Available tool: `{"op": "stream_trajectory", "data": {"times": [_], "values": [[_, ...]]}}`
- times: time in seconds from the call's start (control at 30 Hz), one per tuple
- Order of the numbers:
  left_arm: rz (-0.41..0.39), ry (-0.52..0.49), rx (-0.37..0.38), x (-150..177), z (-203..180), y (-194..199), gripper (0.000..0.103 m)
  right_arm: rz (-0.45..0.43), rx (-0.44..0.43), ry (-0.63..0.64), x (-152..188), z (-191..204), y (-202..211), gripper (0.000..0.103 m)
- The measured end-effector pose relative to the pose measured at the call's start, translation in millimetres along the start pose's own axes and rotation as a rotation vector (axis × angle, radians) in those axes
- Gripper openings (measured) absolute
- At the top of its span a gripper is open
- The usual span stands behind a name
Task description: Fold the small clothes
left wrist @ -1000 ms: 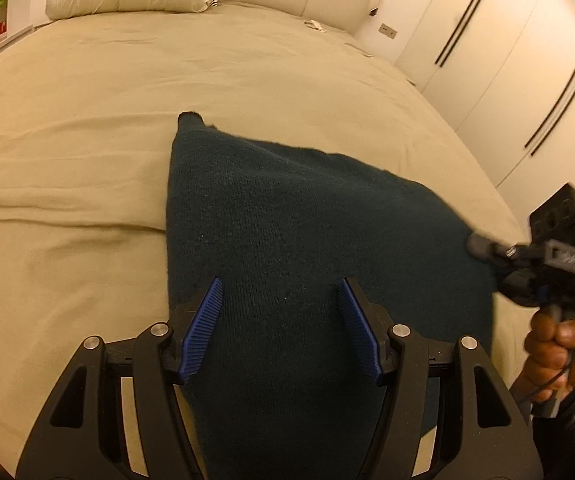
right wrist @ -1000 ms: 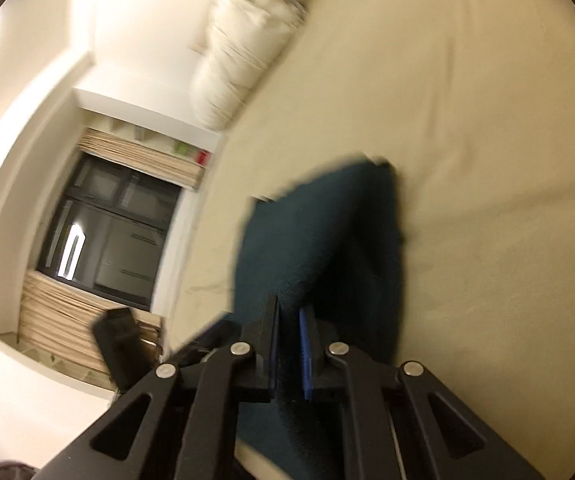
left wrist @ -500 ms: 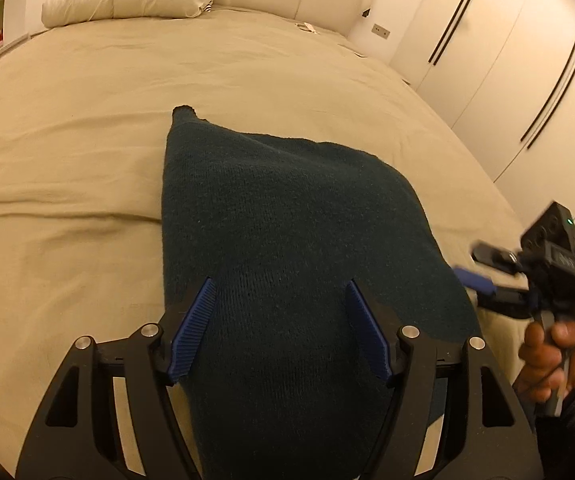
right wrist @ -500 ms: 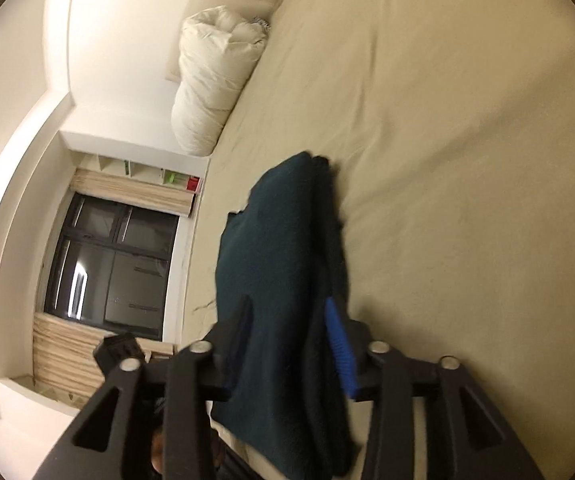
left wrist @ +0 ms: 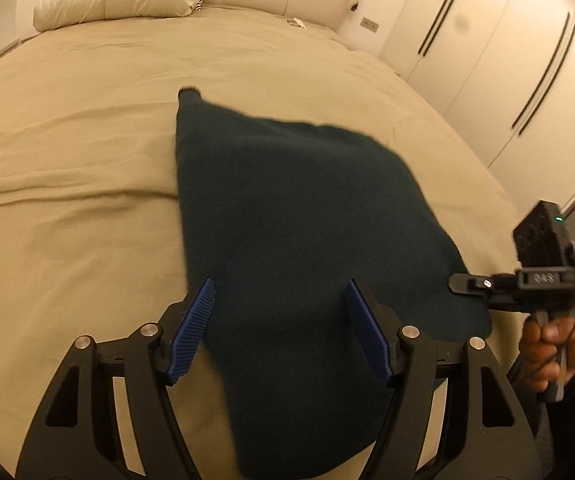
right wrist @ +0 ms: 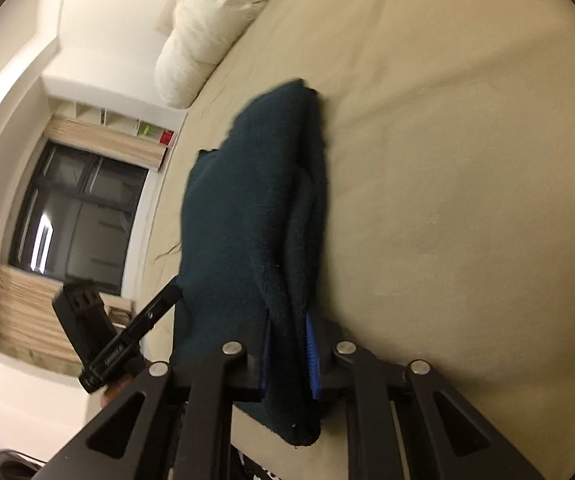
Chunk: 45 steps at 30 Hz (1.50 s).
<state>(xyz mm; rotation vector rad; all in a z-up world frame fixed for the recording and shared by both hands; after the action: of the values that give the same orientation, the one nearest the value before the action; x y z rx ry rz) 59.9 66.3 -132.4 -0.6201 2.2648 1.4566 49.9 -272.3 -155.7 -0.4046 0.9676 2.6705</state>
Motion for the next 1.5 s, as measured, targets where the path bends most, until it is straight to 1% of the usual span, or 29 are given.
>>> {"op": "stream_trajectory", "data": {"times": [0.07, 0.1, 0.17, 0.23, 0.3, 0.37, 0.43, 0.47, 0.53, 0.57, 0.6, 0.63, 0.67, 0.73, 0.83, 0.9, 0.97, 1.03, 1.1, 1.13, 1.17, 1.2, 1.23, 1.27, 1.3, 1.37, 1.4, 1.47, 1.5], "values": [[0.006, 0.005, -0.011, 3.6, 3.8, -1.1, 0.067, -0.021, -0.041, -0.043, 7.0, -12.4, -8.6, 0.014], [0.005, 0.016, -0.006, 3.3, 6.3, 1.1, 0.067, -0.033, -0.040, -0.028, 7.7, -9.4, -7.8, 0.015], [-0.001, 0.050, 0.008, -1.7, 12.9, 5.6, 0.067, -0.026, -0.022, -0.004, 5.4, -0.7, -5.4, 0.016], [-0.049, 0.067, 0.025, -3.8, 18.8, 24.6, 0.067, -0.023, -0.014, 0.019, 0.8, 9.0, 1.1, 0.016], [-0.094, 0.041, 0.038, -3.5, 16.0, 39.6, 0.067, -0.023, -0.002, 0.061, -2.3, 21.5, 5.5, 0.017], [-0.117, -0.031, 0.030, 1.8, 5.5, 45.4, 0.067, -0.015, 0.015, 0.084, -2.5, 26.6, 6.0, 0.017], [-0.079, -0.110, -0.032, 12.3, -4.9, 31.0, 0.067, 0.002, 0.028, 0.067, 0.4, 16.2, -0.6, 0.018], [-0.050, -0.122, -0.052, 17.2, -4.8, 21.3, 0.067, 0.001, 0.020, 0.053, 2.8, 7.1, -2.1, 0.018], [0.059, -0.132, -0.101, 33.3, 1.4, -9.6, 0.067, -0.015, -0.007, 0.032, 8.0, -6.5, -0.9, 0.019], [0.053, -0.126, -0.092, 39.0, 6.3, -14.4, 0.068, -0.021, -0.019, 0.021, 10.9, -9.9, 2.0, 0.019], [0.030, -0.116, -0.076, 41.4, 9.5, -12.6, 0.068, -0.016, -0.010, 0.034, 10.9, -6.8, 3.9, 0.020], [0.031, -0.111, -0.072, 41.4, 10.7, -11.5, 0.068, -0.010, 0.007, 0.056, 10.3, -2.9, 6.6, 0.024], [0.033, -0.114, -0.074, 39.7, 10.3, -10.0, 0.068, -0.005, 0.021, 0.065, 8.7, 0.7, 9.3, 0.026], [0.027, -0.131, -0.090, 35.3, 7.3, -4.4, 0.068, -0.004, 0.076, 0.088, 4.5, 8.7, 20.9, 0.033], [-0.024, -0.149, -0.108, 28.8, 1.6, 15.4, 0.068, -0.043, 0.148, 0.128, -4.1, 28.9, 40.0, 0.035], [-0.072, -0.142, -0.096, 20.6, -0.3, 29.6, 0.068, -0.076, 0.125, 0.157, -3.9, 40.2, 51.0, 0.035], [-0.107, -0.133, -0.070, 8.5, -4.1, 36.8, 0.068, -0.088, 0.079, 0.193, -4.9, 53.9, 48.3, 0.035], [-0.120, -0.148, -0.059, -1.1, -11.0, 34.1, 0.068, -0.061, 0.020, 0.218, -3.5, 67.7, 29.4, 0.035], [-0.116, -0.187, -0.058, -5.5, -22.1, 23.7, 0.068, -0.003, 0.013, 0.239, 1.2, 70.8, 5.0, 0.035], [-0.083, -0.223, -0.062, -2.7, -27.6, 10.5, 0.068, 0.032, 0.028, 0.240, 6.2, 66.5, -7.9, 0.032], [-0.010, -0.254, -0.088, 3.4, -30.5, -11.4, 0.068, 0.062, 0.051, 0.240, 12.2, 57.3, -19.9, 0.028], [0.021, -0.286, -0.136, 8.9, -31.2, -31.1, 0.068, 0.065, 0.056, 0.235, 14.9, 50.2, -25.7, 0.012], [-0.010, -0.328, -0.169, 15.4, -33.2, -35.4, 0.069, 0.052, 0.048, 0.219, 17.4, 42.0, -24.7, 0.000], [-0.024, -0.337, -0.163, 16.3, -34.4, -33.5, 0.070, 0.040, 0.022, 0.177, 18.6, 30.0, -20.2, 0.000], [-0.021, -0.329, -0.156, 13.9, -34.3, -31.8, 0.070, 0.040, 0.001, 0.165, 19.3, 25.4, -16.2, 0.000], [-0.035, -0.269, -0.109, 3.7, -31.2, -19.5, 0.070, 0.046, 0.007, 0.192, 19.8, 25.5, -7.3, 0.000], [-0.050, -0.243, -0.097, -1.5, -29.4, -12.4, 0.070, 0.048, 0.014, 0.209, 19.9, 27.9, -2.0, 0.002], [-0.098, -0.209, -0.074, -15.6, -28.7, 2.5, 0.070, 0.026, 0.019, 0.219, 16.2, 35.0, 9.4, 0.020], [-0.115, -0.200, -0.061, -22.3, -29.6, 5.7, 0.070, 0.005, 0.012, 0.225, 14.9, 39.1, 15.5, 0.038]]}}
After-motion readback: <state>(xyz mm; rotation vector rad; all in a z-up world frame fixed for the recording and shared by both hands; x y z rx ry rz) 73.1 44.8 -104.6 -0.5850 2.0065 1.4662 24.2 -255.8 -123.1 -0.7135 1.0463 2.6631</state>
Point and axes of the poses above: each gripper's, at about its wrist camera, not at the fingertips, and y roughly against the way its jaws point, z to its left, x to its underside, the point moved 1 cm from there along -y, roughly the way its jaws point, and after that the axes turned 12 degrees about y, right-handed, at the moved point
